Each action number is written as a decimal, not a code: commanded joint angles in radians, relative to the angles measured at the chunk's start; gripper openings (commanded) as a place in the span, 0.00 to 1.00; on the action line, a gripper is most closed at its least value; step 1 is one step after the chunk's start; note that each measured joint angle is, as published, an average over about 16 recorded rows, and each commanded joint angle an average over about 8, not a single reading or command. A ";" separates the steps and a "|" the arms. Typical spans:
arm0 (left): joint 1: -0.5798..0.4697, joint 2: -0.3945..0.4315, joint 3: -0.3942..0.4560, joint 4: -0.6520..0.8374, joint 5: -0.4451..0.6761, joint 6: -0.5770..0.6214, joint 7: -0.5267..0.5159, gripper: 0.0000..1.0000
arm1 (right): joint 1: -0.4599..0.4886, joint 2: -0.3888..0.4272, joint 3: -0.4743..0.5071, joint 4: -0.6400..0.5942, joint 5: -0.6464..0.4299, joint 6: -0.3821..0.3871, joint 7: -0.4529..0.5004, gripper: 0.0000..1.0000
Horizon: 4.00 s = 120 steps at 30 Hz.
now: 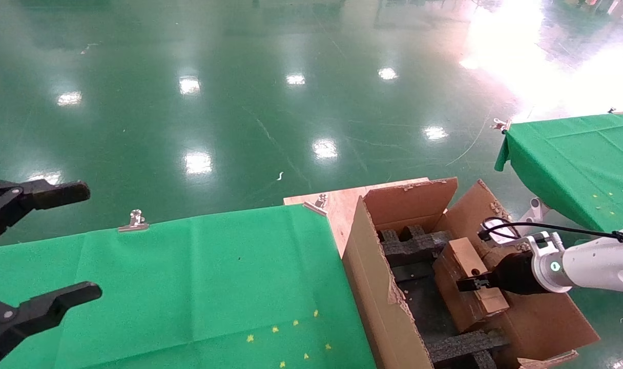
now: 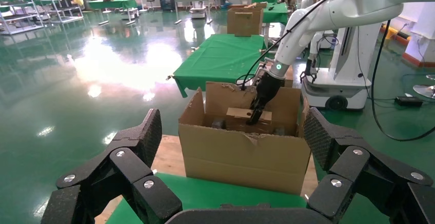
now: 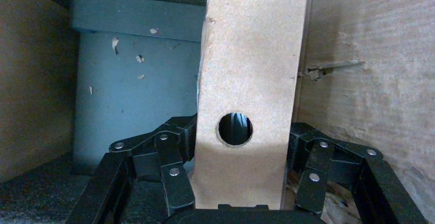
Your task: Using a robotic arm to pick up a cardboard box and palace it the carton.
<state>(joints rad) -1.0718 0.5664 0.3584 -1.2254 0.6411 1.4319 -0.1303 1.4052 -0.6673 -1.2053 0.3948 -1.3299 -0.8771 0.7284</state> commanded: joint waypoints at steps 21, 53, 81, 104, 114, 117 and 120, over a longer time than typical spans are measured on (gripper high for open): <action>0.000 0.000 0.000 0.000 0.000 0.000 0.000 1.00 | 0.009 0.001 0.001 -0.003 -0.002 -0.001 -0.006 1.00; 0.000 0.000 0.000 0.000 0.000 0.000 0.000 1.00 | 0.220 0.141 0.146 0.396 0.195 -0.166 -0.182 1.00; 0.000 0.000 0.000 0.000 0.000 0.000 0.000 1.00 | 0.117 0.137 0.315 0.521 0.326 -0.282 -0.280 1.00; 0.000 0.000 0.000 0.000 0.000 0.000 0.000 1.00 | -0.093 0.099 0.602 0.694 0.455 -0.440 -0.402 1.00; 0.000 0.000 0.000 0.000 0.000 0.000 0.000 1.00 | -0.185 0.082 0.726 0.769 0.510 -0.509 -0.456 1.00; 0.000 0.000 0.000 0.000 0.000 0.000 0.000 1.00 | -0.212 0.078 0.764 0.792 0.527 -0.529 -0.472 1.00; 0.000 0.000 0.000 0.000 0.000 0.000 0.000 1.00 | -0.239 0.073 0.801 0.814 0.544 -0.550 -0.487 1.00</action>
<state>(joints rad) -1.0715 0.5660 0.3584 -1.2249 0.6409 1.4315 -0.1301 1.1656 -0.5948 -0.4039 1.2093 -0.7862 -1.4272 0.2408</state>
